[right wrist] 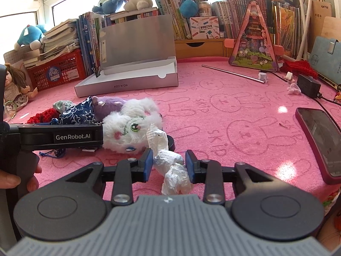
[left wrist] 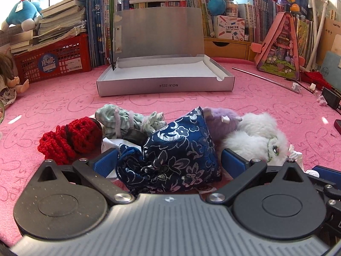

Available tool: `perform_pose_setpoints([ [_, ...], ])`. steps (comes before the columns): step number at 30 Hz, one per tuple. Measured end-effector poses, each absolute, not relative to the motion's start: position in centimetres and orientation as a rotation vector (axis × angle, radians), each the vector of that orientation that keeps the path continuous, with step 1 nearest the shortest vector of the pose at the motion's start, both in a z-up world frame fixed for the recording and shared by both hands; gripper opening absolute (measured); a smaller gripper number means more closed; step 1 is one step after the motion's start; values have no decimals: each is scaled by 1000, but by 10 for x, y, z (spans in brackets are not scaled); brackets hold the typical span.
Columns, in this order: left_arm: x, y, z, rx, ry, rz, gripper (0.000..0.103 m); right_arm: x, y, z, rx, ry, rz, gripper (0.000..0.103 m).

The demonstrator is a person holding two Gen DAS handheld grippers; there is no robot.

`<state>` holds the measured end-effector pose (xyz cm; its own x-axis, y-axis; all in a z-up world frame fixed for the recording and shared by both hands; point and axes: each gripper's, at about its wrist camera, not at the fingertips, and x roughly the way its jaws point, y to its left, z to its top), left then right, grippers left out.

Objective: Organize objects
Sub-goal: 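Close the left gripper on the blue floral pouch and lift it while the right gripper holds the tissue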

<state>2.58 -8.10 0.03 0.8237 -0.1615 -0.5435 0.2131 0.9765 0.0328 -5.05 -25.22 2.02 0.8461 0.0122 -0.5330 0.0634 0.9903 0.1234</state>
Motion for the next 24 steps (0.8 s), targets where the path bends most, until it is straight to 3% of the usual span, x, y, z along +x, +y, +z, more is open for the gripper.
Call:
perform_pose_setpoints([
  [24, 27, -81, -7, 89, 562, -133, 101, -48, -253, 18, 156, 563, -24, 41],
])
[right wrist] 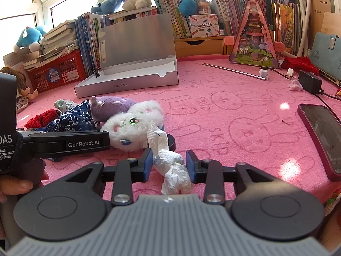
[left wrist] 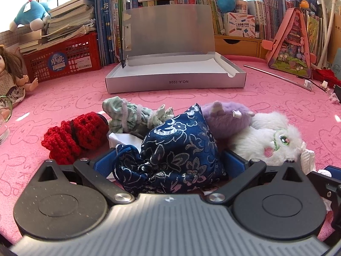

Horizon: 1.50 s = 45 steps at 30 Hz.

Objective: Organize objects
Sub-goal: 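Close the left gripper on the blue floral pouch and lift it while the right gripper holds the tissue, then carry the pouch in the left gripper and the tissue in the right gripper over the white box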

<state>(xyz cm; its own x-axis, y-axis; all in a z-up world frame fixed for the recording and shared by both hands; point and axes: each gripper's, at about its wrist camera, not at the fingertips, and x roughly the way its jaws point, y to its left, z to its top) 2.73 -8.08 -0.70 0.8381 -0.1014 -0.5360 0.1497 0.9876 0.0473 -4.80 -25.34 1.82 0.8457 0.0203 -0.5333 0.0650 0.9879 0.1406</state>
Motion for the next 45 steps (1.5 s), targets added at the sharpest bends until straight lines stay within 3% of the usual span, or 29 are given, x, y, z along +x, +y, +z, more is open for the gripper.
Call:
perform_pose_setpoints([
  [8, 15, -67, 7, 58, 523, -156, 81, -48, -252, 20, 154, 546, -18, 40],
  [17, 0, -57, 23, 58, 467, -184, 70, -45, -246, 27, 137, 515, 1, 38],
  [28, -15, -50, 41, 109, 361, -193, 70, -37, -250, 34, 154, 481, 5, 38],
  [45, 10, -33, 46, 25, 427, -202, 70, -22, -244, 44, 128, 438, 31, 38],
])
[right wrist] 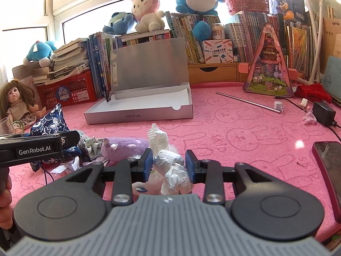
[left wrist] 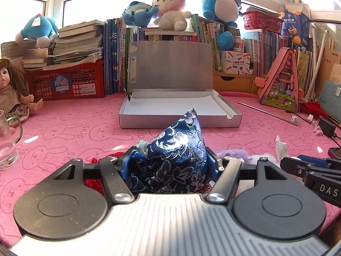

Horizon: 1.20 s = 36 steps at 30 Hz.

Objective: Organize objects
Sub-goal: 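Carry the pouch in the left gripper and the tissue in the right gripper over the white box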

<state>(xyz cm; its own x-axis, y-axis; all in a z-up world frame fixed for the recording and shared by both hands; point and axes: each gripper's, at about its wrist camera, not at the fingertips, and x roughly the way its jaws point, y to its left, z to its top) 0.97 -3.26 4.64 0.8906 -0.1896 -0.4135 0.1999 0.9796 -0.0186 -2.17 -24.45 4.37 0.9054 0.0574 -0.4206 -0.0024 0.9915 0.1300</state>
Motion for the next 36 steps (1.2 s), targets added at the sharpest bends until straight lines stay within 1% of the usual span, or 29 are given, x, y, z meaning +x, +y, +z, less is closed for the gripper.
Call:
perform_pose_setpoints([
  [8, 34, -16, 59, -46, 447, -216, 70, -8, -248, 53, 135, 421, 43, 38],
  [18, 75, -2, 67, -76, 493, -207, 70, 24, -264, 63, 202, 457, 58, 38],
  [20, 79, -2, 65, -72, 497, -191, 65, 30, -268, 63, 222, 468, 58, 38],
  [26, 87, 5, 61, -93, 520, -194, 58, 36, -271, 60, 232, 488, 55, 38],
  [29, 89, 7, 64, -106, 522, -197, 56, 37, -270, 60, 230, 491, 57, 38],
  [36, 100, 13, 74, -141, 533, -195, 55, 47, -272, 68, 241, 488, 76, 38],
])
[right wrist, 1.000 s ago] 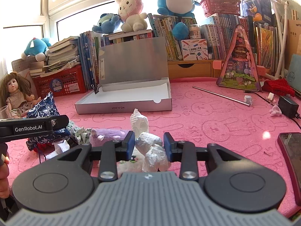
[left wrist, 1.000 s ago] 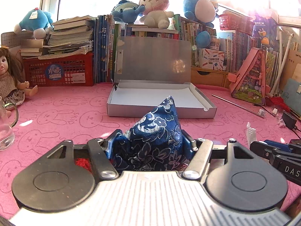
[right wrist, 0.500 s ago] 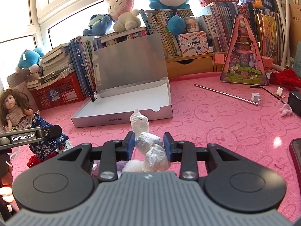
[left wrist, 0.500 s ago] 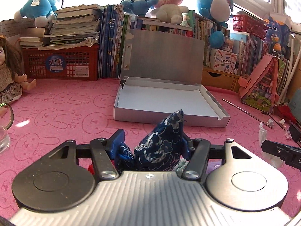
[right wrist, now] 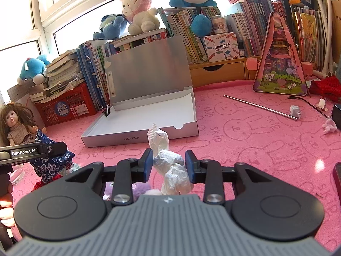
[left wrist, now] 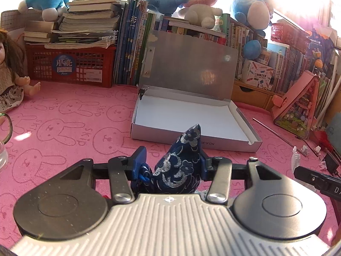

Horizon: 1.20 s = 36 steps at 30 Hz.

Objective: Organize objects
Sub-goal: 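Carry the pouch in the left gripper and the tissue in the right gripper over the white box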

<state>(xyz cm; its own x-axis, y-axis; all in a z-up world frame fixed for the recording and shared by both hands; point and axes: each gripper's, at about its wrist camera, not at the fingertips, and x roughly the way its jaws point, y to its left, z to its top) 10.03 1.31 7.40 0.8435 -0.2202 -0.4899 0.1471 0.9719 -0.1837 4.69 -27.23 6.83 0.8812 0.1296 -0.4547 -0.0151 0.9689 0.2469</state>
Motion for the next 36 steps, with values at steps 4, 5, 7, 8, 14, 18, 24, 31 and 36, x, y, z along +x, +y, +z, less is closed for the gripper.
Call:
perform_pose_setpoints([
  [4, 110, 14, 84, -146, 535, -202, 55, 58, -277, 77, 259, 487, 95, 38],
  [5, 112, 14, 86, -146, 533, -202, 55, 60, -277, 79, 263, 488, 98, 38],
  [7, 116, 15, 91, -150, 528, -203, 55, 64, -279, 82, 267, 488, 100, 38],
  [8, 118, 15, 94, -152, 527, -205, 55, 65, -279, 83, 266, 487, 99, 38],
  [14, 133, 13, 110, -143, 510, -207, 55, 78, -280, 90, 240, 479, 96, 38],
  [18, 150, 10, 120, -133, 510, -203, 55, 94, -282, 97, 227, 485, 102, 38],
  [24, 181, 5, 136, -125, 517, -200, 55, 123, -290, 113, 231, 500, 123, 38],
  [31, 215, 0, 151, -144, 529, -213, 55, 154, -297, 131, 229, 494, 119, 38],
  [36, 243, -9, 150, -134, 525, -206, 55, 178, -300, 131, 235, 520, 129, 38],
])
